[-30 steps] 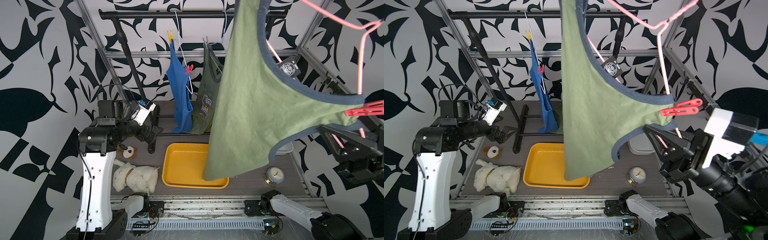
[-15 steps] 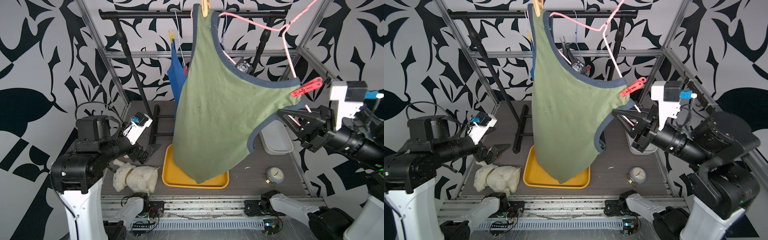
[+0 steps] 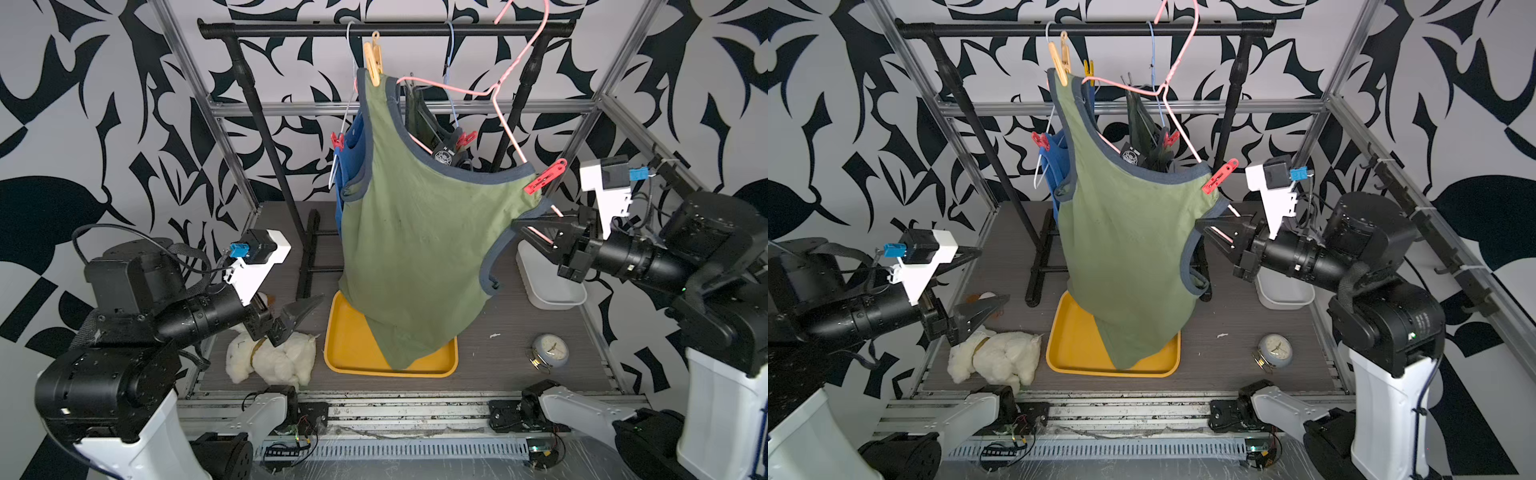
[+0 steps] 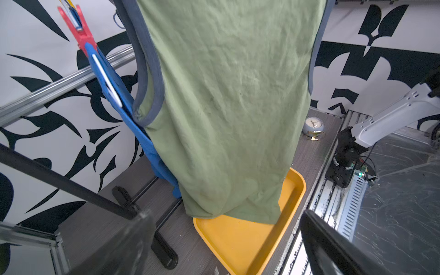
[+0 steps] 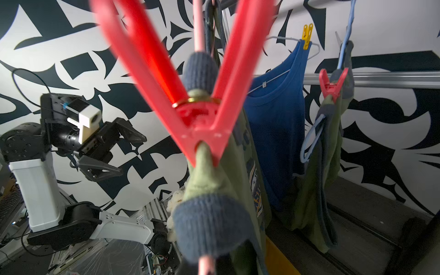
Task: Remove the clothespins securing tank tops to the hanger
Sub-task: Pick up the hanger from the clothesline.
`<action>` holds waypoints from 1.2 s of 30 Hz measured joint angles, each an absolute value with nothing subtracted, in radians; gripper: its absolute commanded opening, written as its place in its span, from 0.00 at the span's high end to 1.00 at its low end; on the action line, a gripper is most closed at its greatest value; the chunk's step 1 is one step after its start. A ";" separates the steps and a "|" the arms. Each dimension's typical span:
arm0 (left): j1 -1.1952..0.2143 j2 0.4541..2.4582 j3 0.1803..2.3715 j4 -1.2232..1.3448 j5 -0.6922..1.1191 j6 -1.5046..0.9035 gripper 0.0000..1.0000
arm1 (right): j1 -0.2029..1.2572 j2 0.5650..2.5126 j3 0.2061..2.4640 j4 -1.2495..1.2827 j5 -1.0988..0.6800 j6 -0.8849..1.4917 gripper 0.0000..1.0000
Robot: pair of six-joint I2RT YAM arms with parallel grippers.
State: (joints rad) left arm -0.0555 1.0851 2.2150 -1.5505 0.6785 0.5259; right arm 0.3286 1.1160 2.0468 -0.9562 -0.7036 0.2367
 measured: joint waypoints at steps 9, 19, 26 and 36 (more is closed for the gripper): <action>-0.056 1.171 2.333 -1.515 0.716 0.457 0.01 | 0.329 1.111 1.907 -0.947 -0.715 0.217 1.00; -0.056 1.201 2.344 -1.467 0.727 0.414 0.01 | 0.350 1.127 1.802 -0.942 -0.736 0.167 1.00; -0.056 1.251 2.328 -1.422 0.776 0.387 0.01 | 0.424 1.123 1.782 -0.977 -0.736 0.119 1.00; -0.056 1.391 2.394 -1.346 0.852 0.323 0.01 | 0.455 1.059 1.774 -1.059 -0.715 0.068 1.00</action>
State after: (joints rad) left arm -0.0555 1.3911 2.3936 -1.3457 0.8520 0.3233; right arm 0.4545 1.0592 1.7744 -1.0588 -0.7155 0.0685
